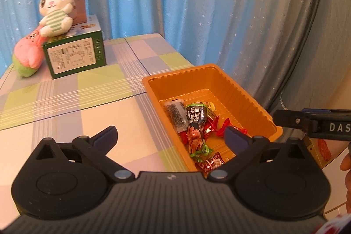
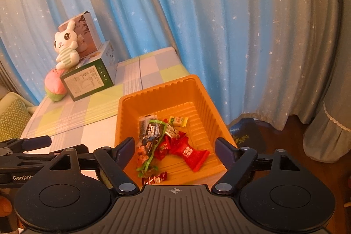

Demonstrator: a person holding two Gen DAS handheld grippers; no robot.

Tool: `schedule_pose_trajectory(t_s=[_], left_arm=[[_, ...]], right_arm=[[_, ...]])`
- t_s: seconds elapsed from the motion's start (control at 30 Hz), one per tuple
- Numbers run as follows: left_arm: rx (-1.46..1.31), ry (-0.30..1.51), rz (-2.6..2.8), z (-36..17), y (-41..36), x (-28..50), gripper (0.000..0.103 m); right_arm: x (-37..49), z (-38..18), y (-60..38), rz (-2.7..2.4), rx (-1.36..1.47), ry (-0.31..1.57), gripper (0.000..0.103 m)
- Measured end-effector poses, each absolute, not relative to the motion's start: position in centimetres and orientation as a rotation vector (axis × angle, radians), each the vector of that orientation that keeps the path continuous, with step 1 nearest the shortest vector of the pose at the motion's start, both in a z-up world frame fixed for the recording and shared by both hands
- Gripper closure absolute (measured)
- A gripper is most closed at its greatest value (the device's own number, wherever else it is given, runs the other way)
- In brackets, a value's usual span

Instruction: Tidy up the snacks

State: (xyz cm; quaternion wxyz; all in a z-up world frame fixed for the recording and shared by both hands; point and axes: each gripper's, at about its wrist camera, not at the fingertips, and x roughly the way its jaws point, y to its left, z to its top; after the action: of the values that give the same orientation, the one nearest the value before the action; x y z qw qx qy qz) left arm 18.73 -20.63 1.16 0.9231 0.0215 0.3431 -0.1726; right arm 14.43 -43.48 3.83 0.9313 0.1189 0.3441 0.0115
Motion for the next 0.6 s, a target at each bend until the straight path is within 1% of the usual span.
schedule_pose_trajectory(t_s=[0.6], left_arm=[[-0.029,0.669,-0.276,5.4,-17.0,9.1,0.001]], right_arm=[[6.5,6.5,-40.3,0.049,0.246,0.712,0.022]])
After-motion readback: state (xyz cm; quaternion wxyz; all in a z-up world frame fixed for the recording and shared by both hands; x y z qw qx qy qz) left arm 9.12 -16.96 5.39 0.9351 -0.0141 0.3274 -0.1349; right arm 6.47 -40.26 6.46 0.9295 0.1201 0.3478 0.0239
